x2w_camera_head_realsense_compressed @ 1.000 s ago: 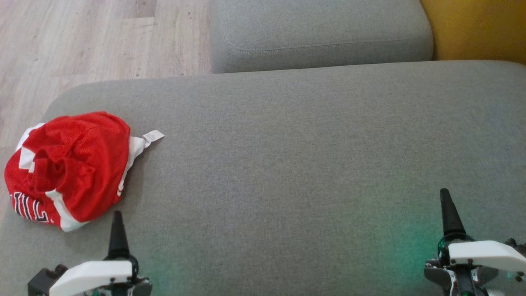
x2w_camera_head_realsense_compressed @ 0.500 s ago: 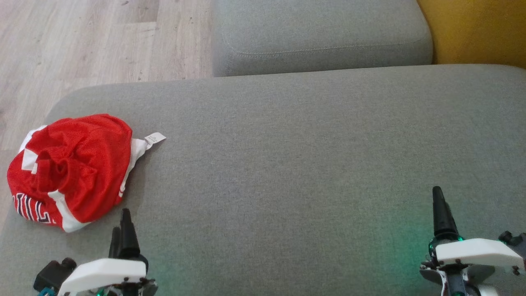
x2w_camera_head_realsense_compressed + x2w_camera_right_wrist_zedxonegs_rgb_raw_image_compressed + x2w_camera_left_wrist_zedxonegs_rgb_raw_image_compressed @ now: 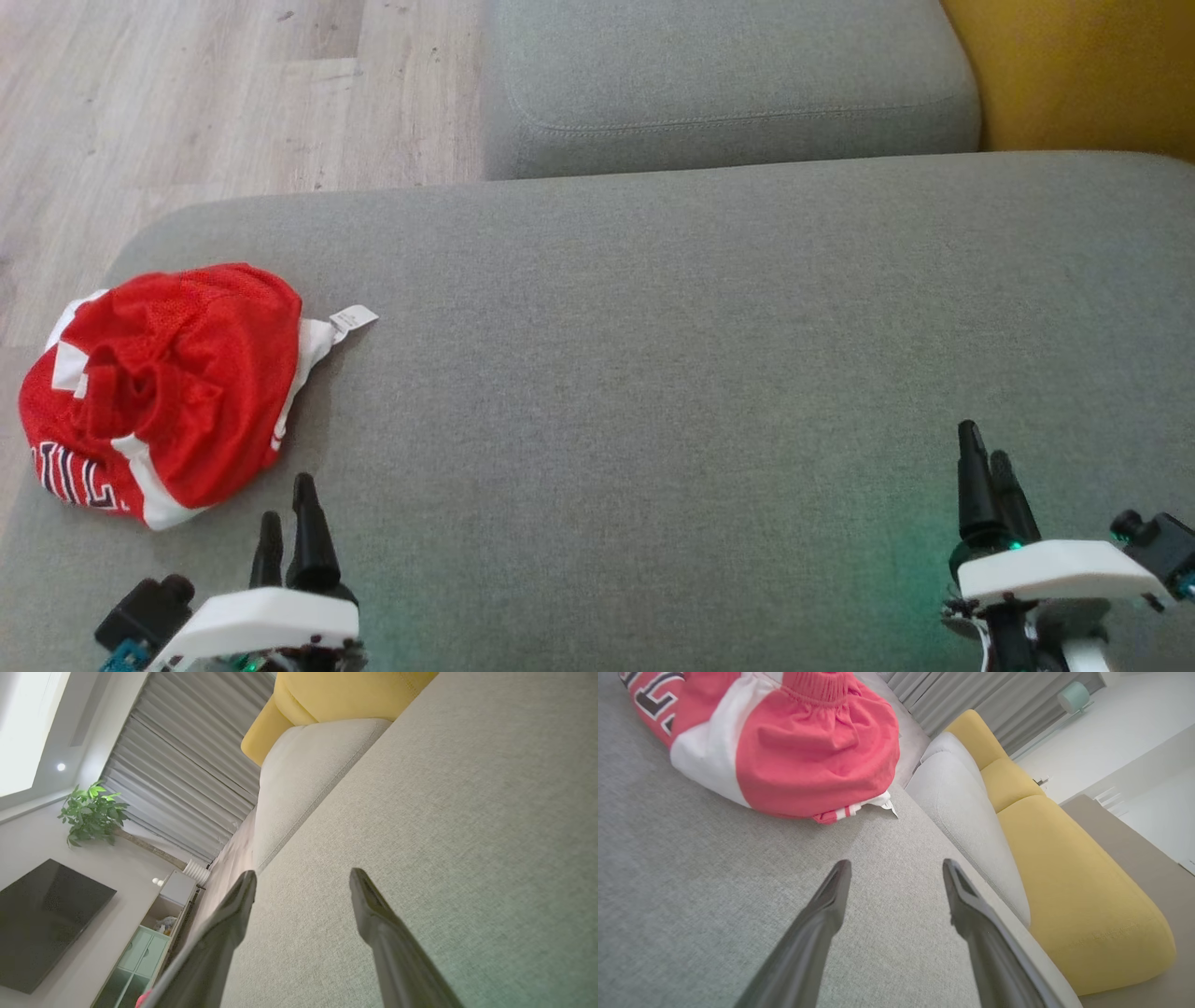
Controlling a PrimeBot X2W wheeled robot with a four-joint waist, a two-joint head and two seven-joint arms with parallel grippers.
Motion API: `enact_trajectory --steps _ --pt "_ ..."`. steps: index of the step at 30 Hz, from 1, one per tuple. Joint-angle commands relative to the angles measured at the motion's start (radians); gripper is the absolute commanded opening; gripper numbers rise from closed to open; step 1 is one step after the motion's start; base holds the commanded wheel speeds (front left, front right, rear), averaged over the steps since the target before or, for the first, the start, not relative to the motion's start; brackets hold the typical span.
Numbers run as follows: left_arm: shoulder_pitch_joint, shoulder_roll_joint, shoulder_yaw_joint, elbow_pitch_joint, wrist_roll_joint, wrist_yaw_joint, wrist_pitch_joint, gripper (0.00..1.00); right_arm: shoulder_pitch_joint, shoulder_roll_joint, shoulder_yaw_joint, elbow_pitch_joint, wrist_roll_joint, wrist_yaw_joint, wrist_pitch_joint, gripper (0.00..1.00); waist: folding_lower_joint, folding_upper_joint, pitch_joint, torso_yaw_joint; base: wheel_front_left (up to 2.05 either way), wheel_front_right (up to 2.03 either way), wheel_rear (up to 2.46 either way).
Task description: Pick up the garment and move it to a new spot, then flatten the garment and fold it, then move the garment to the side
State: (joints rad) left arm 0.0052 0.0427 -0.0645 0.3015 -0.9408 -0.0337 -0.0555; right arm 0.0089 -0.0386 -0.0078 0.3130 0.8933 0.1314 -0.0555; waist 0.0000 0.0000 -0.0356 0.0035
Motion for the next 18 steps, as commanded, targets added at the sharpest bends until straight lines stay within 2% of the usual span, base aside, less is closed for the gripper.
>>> enact_trajectory --steps 1,18 --pt "-0.037 0.005 0.009 -0.028 0.037 0.006 -0.017 1.0 -0.041 -0.007 0.02 -0.036 -0.042 0.0 -0.016 1.0 0.0 0.0 -0.001 0.0 0.0 0.0 0.0" --pt "-0.035 0.006 -0.011 -0.019 0.208 0.027 -0.064 1.0 -0.033 -0.008 0.046 -0.043 -0.241 0.0 -0.063 1.0 0.0 0.0 -0.017 0.002 0.0 0.0 0.0"
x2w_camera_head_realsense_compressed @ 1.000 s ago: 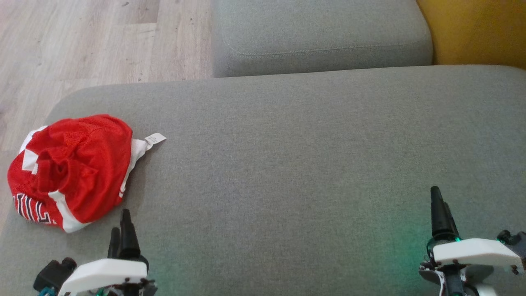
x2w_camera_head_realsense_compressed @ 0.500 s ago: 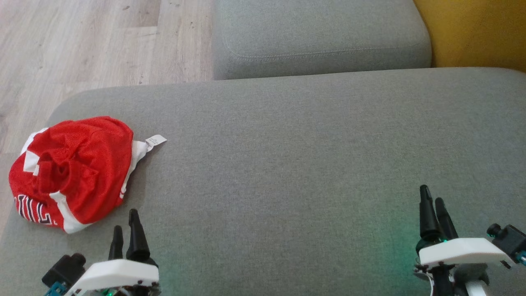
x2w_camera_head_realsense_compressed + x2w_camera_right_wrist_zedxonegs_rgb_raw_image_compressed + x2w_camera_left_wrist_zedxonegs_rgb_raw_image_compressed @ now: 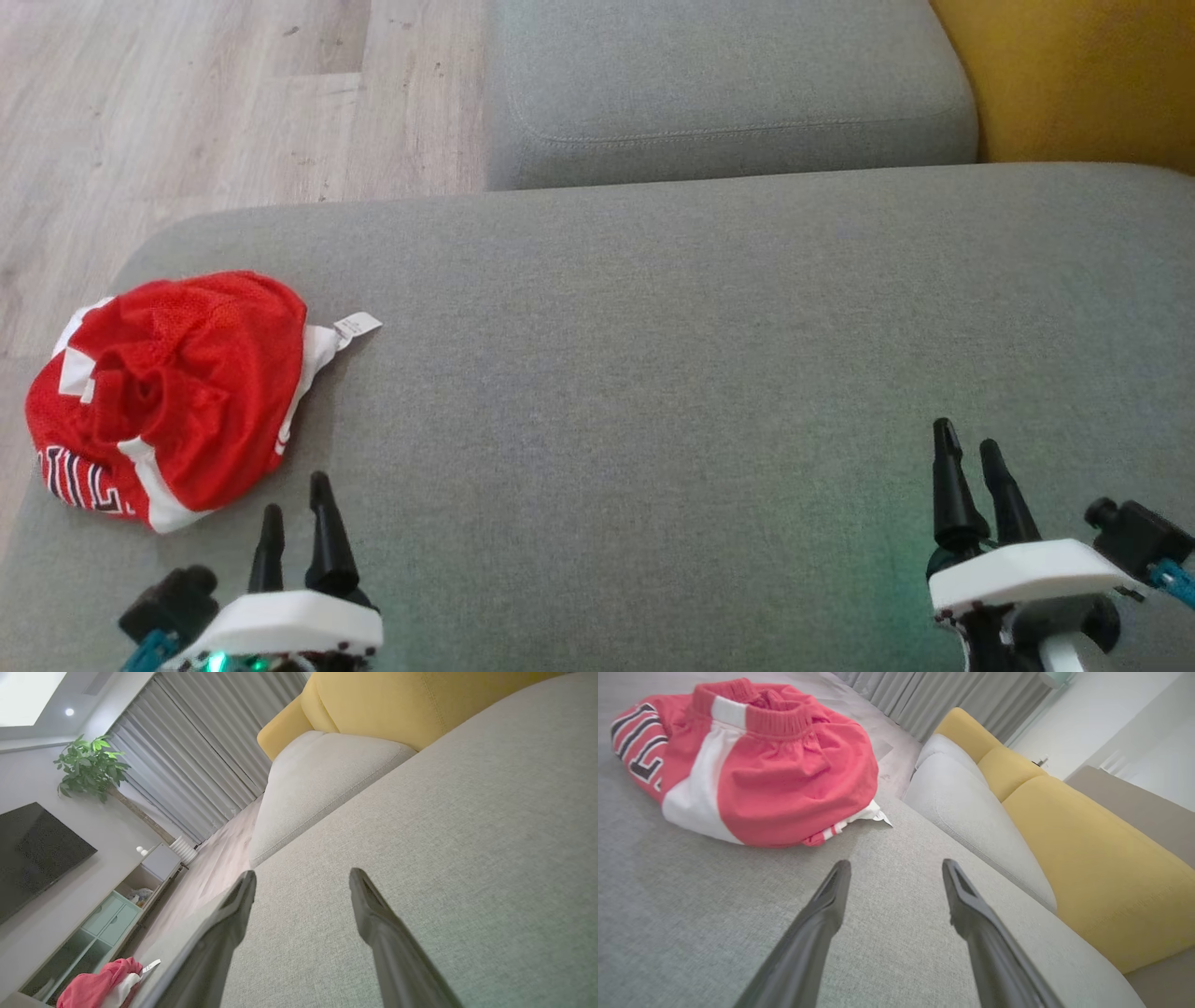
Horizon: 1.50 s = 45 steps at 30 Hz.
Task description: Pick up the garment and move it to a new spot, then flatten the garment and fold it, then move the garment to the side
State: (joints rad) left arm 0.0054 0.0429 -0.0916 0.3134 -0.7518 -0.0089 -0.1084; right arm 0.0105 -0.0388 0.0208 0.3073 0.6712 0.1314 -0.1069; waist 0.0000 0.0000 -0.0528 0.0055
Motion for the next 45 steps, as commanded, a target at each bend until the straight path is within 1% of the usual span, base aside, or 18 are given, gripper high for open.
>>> enact_trajectory --steps 1,13,20,34,45 --pt "-0.035 0.006 0.015 -0.03 0.03 0.002 -0.014 1.0 -0.034 -0.008 0.019 -0.038 -0.031 0.0 -0.015 1.0 0.0 0.0 -0.001 0.0 0.0 0.0 0.0" --pt "-0.033 0.006 0.0 -0.016 0.182 0.015 -0.052 1.0 -0.025 -0.009 0.041 -0.044 -0.193 -0.001 -0.053 1.0 0.0 0.0 -0.018 0.001 0.0 0.0 0.0" --pt "-0.028 0.006 -0.03 -0.012 0.261 0.029 -0.073 1.0 -0.019 -0.009 0.041 -0.052 -0.28 -0.001 -0.074 1.0 0.0 0.0 -0.023 0.002 0.0 0.0 0.0" --pt "-0.046 0.007 -0.033 0.026 0.412 0.017 -0.111 1.0 -0.007 -0.01 0.05 -0.053 -0.446 -0.001 -0.112 1.0 0.0 0.0 -0.03 0.007 0.0 0.0 0.0" --pt "-0.05 0.007 -0.052 0.016 0.542 0.044 -0.143 1.0 -0.003 -0.011 0.062 -0.054 -0.587 -0.001 -0.145 1.0 0.0 0.0 -0.031 0.004 0.0 0.0 0.0"
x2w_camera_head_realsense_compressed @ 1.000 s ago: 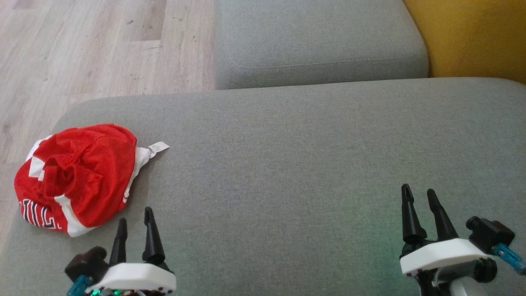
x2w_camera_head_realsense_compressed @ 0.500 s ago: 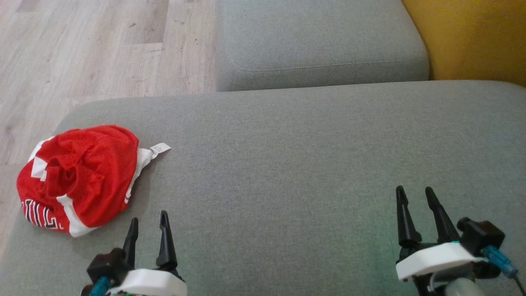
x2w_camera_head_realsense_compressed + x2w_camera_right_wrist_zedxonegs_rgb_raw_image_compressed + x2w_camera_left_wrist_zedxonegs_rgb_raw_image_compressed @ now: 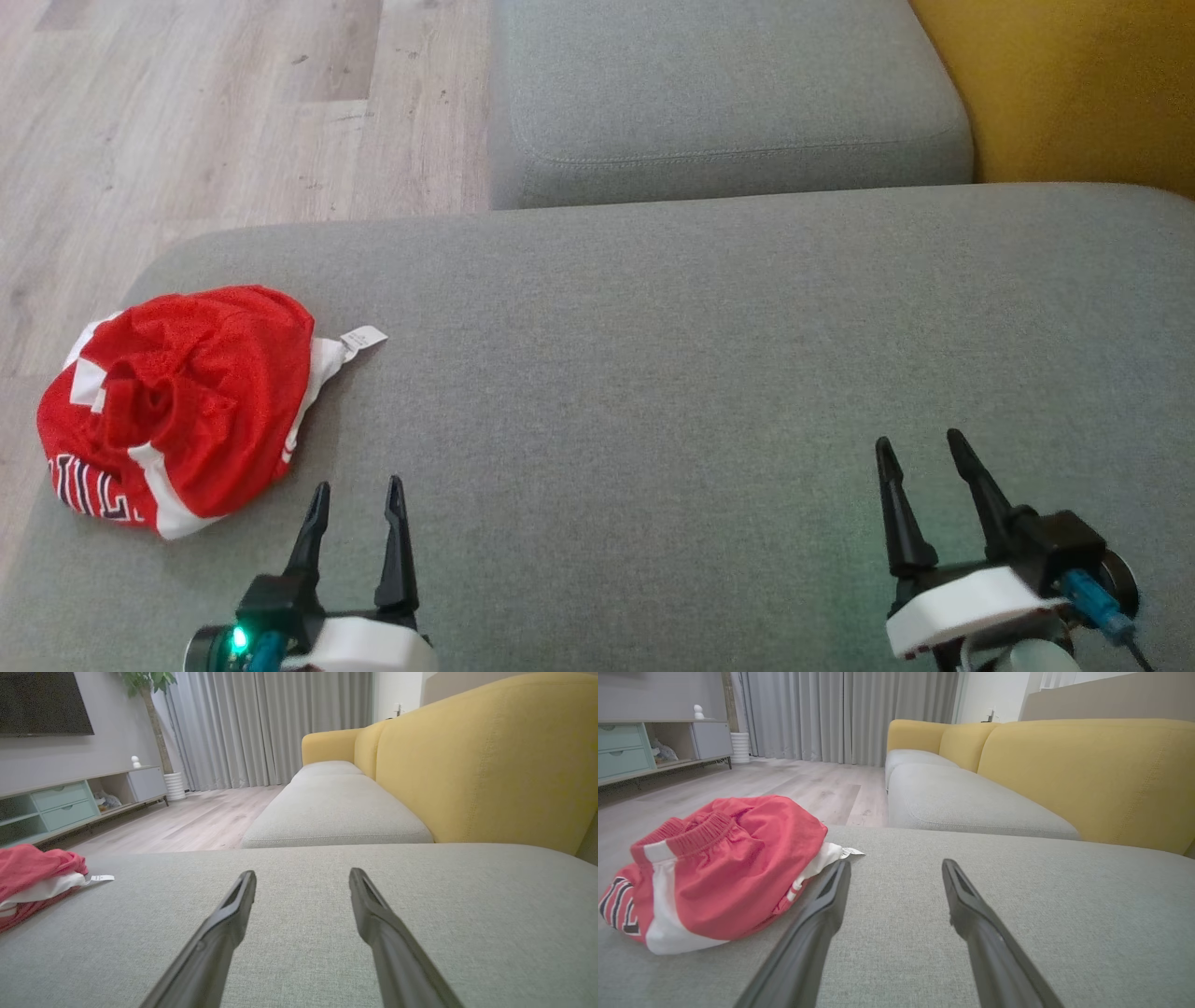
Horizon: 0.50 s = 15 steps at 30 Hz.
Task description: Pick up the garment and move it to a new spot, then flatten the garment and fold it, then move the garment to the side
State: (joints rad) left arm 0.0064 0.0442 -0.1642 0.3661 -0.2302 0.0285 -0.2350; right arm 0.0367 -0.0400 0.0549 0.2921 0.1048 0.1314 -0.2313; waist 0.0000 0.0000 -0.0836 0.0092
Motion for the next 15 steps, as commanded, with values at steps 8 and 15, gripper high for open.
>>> enact_trajectory --steps 8,15 --pt "-0.053 0.006 0.025 -0.043 0.051 0.014 -0.027 1.0 -0.025 -0.01 0.008 -0.025 -0.058 -0.001 -0.03 1.0 0.0 0.0 -0.001 -0.001 0.0 0.0 0.0" --pt "-0.051 0.006 0.028 -0.049 0.04 0.022 -0.027 1.0 -0.024 -0.01 -0.001 -0.018 -0.055 -0.001 -0.03 1.0 0.0 0.0 0.002 -0.004 0.0 0.0 0.0"
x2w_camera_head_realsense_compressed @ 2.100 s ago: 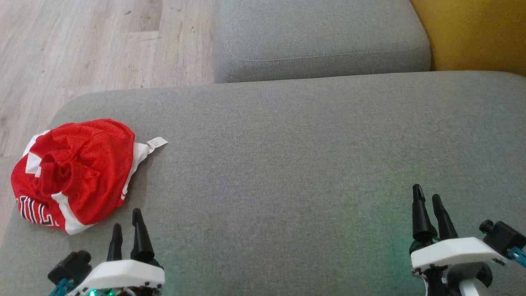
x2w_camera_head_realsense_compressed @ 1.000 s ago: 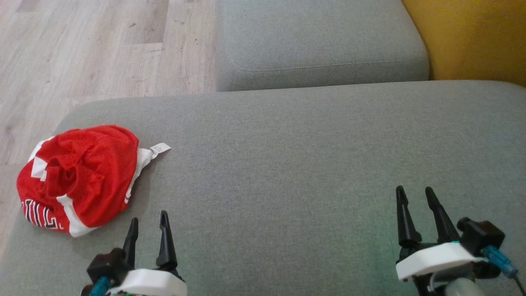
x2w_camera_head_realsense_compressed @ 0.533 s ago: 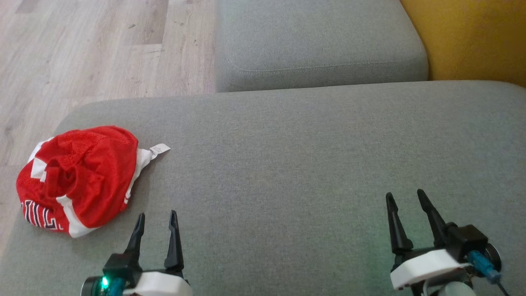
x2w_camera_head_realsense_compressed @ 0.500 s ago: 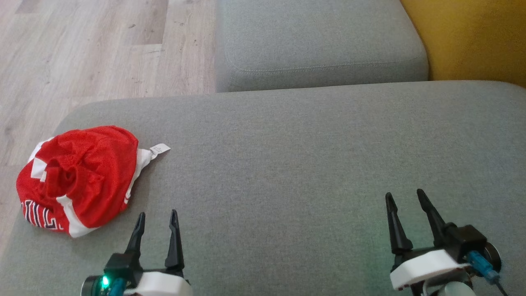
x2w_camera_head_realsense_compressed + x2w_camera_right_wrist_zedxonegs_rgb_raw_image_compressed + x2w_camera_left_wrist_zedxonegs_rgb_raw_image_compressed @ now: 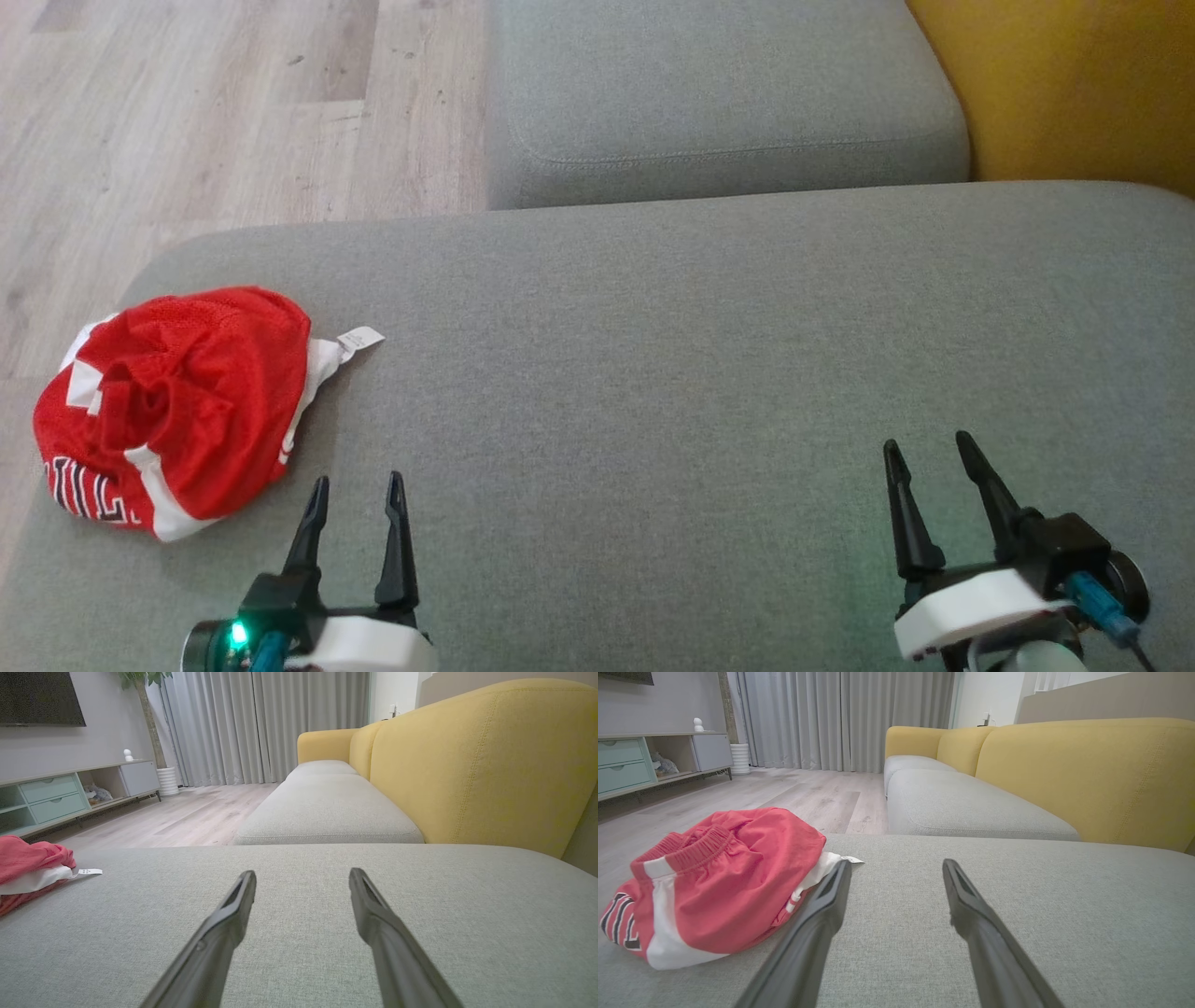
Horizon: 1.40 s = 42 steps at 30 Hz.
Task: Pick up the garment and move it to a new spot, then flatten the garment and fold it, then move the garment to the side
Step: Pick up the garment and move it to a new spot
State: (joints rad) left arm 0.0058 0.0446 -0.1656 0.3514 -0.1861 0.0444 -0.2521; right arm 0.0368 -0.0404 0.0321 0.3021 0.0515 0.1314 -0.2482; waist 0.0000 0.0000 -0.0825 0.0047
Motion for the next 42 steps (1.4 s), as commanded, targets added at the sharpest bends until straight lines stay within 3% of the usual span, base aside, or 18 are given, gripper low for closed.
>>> enact_trajectory --steps 1,7,15,28,34,42 --pt "-0.05 0.006 0.028 -0.036 -0.005 0.008 -0.01 1.0 -0.025 -0.01 0.021 -0.027 -0.002 -0.001 -0.014 1.0 0.0 0.0 0.002 0.001 0.0 0.0 0.0" --pt "-0.066 0.006 0.032 -0.052 0.0 0.034 -0.01 1.0 -0.023 -0.01 0.01 -0.027 -0.004 -0.001 -0.014 1.0 0.0 0.0 0.018 0.056 0.0 0.0 0.0" --pt "-0.091 0.006 0.085 -0.07 0.038 0.037 -0.01 1.0 -0.035 -0.01 -0.015 -0.035 -0.006 -0.001 -0.014 1.0 0.0 0.0 0.059 0.249 0.0 0.0 0.0" --pt "-0.083 0.006 0.131 -0.107 0.046 0.037 -0.01 1.0 -0.067 -0.01 -0.098 -0.033 -0.022 -0.001 -0.014 1.0 0.0 0.0 0.112 0.492 0.0 0.0 0.0" --pt "-0.131 0.006 0.128 -0.121 0.042 0.031 -0.01 1.0 -0.086 -0.01 -0.121 -0.044 -0.064 -0.001 -0.014 1.0 0.0 0.0 0.168 0.523 0.0 0.0 0.0" --pt "-0.359 0.006 0.104 -0.083 -0.003 0.001 -0.01 1.0 -0.169 -0.03 -0.128 -0.087 -0.191 -0.001 -0.014 1.0 0.0 0.0 0.362 0.461 0.0 0.0 0.0"
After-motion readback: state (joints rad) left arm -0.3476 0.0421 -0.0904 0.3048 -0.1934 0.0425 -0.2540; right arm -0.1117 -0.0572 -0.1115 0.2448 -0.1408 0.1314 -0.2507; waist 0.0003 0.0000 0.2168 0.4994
